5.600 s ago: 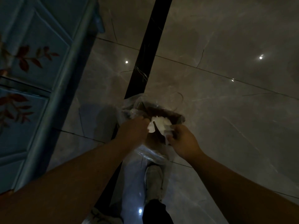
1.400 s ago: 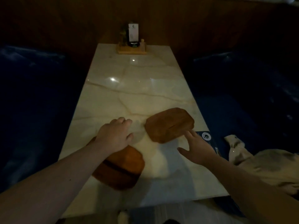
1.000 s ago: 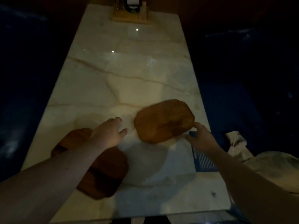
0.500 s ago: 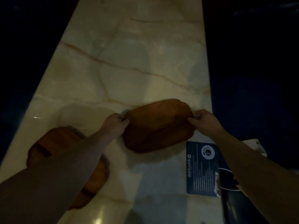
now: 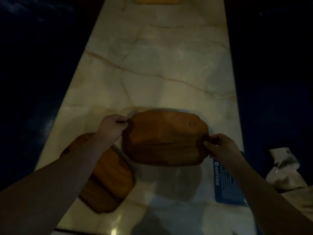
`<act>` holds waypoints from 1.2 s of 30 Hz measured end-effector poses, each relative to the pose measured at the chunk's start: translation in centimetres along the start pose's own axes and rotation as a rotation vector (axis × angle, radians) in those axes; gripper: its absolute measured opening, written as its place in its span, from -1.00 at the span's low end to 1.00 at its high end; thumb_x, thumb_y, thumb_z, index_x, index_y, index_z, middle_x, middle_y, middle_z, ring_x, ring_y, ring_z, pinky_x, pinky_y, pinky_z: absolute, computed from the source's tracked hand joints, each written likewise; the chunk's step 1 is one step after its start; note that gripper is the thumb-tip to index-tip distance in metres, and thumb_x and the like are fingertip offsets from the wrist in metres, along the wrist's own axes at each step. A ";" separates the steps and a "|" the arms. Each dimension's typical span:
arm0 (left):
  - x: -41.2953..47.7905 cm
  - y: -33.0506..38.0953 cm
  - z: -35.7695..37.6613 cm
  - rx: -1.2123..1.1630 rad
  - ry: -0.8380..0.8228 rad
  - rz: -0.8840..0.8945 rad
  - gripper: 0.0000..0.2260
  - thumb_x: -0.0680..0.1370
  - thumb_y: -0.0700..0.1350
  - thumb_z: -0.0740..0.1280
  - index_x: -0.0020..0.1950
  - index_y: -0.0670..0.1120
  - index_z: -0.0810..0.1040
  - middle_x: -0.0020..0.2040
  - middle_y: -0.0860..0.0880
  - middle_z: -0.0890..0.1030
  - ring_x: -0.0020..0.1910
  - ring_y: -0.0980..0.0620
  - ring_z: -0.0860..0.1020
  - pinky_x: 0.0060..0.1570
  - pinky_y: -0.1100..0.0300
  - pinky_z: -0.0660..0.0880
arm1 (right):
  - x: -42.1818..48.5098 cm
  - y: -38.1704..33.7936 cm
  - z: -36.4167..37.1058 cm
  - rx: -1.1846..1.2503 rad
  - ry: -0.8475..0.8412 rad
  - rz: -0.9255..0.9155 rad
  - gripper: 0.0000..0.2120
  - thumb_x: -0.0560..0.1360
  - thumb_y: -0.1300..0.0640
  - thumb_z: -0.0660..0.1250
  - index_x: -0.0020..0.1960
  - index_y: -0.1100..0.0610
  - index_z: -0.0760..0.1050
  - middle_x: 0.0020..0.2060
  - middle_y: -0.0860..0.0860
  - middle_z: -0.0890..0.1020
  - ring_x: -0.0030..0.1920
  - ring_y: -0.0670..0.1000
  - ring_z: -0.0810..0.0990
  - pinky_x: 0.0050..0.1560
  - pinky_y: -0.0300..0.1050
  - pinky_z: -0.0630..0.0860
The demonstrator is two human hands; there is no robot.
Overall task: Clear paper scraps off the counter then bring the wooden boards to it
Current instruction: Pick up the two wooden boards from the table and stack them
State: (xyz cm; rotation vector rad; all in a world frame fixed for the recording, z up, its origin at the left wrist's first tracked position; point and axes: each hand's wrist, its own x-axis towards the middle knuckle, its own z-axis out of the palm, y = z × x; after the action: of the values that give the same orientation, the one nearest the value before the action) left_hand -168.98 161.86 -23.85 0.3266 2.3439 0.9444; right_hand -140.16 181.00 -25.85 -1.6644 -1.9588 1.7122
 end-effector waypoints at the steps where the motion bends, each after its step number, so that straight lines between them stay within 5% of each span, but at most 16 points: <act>1: 0.1 -0.4 -1.1 -0.017 0.000 -0.001 -0.86 0.51 -0.28 0.36 0.05 -0.23 0.63 -0.12 -0.12 0.59 -0.14 -0.11 0.58 -0.08 0.04 0.57 | -0.8 -0.1 1.1 0.025 -0.001 0.010 -0.87 0.51 0.18 0.40 0.02 0.16 0.49 -0.05 0.15 0.62 -0.14 0.11 0.62 -0.20 -0.04 0.60; 5: 0.4 -2.1 -6.0 -0.036 -0.011 0.050 -0.85 0.52 -0.22 0.36 0.07 -0.14 0.62 -0.03 -0.09 0.62 -0.20 0.01 0.57 -0.22 0.15 0.52 | -4.8 -0.9 6.2 0.105 0.002 0.044 -0.87 0.53 0.20 0.37 0.03 0.21 0.49 -0.01 0.20 0.60 -0.08 0.16 0.62 -0.19 -0.03 0.58; 10: 1.3 -5.2 -11.3 0.002 -0.081 0.143 -0.78 0.52 -0.16 0.37 0.16 -0.11 0.61 0.07 -0.05 0.61 0.02 -0.03 0.56 0.04 0.11 0.50 | -9.7 -1.9 12.1 0.148 0.064 0.081 -0.90 0.51 0.18 0.40 -0.03 0.16 0.50 -0.05 0.19 0.62 -0.09 0.18 0.65 -0.17 0.04 0.61; 21: 5.1 -8.7 -16.1 0.239 -0.224 0.278 -0.70 0.53 -0.15 0.35 0.24 -0.19 0.53 0.21 -0.16 0.57 0.13 -0.10 0.54 0.09 0.16 0.45 | -15.9 -1.8 23.5 0.294 0.096 0.256 -0.85 0.50 0.24 0.41 -0.02 0.32 0.52 -0.17 0.27 0.68 -0.26 0.18 0.68 -0.25 0.05 0.63; 29: 5.8 -11.5 -15.2 0.363 -0.302 0.268 -0.78 0.51 -0.21 0.36 0.14 -0.22 0.59 0.10 -0.18 0.62 0.08 -0.14 0.57 0.10 0.07 0.49 | -17.3 0.1 26.5 0.151 0.059 0.310 -0.82 0.48 0.17 0.44 -0.06 0.28 0.52 -0.22 0.22 0.70 -0.22 0.16 0.71 -0.12 0.11 0.68; 36: 5.9 -12.4 -14.5 0.433 -0.290 0.305 -0.69 0.51 -0.19 0.37 0.23 -0.24 0.54 0.19 -0.21 0.59 0.14 -0.15 0.55 0.02 0.19 0.40 | -17.5 0.7 26.8 0.009 -0.005 0.308 -0.80 0.47 0.13 0.44 -0.10 0.28 0.55 -0.30 0.17 0.72 -0.26 0.11 0.72 -0.10 0.11 0.68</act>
State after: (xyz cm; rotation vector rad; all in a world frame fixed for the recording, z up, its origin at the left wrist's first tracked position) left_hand -182.46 147.44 -26.65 0.9494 2.2424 0.4648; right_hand -149.31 150.34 -26.79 -2.0497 -1.7659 1.8140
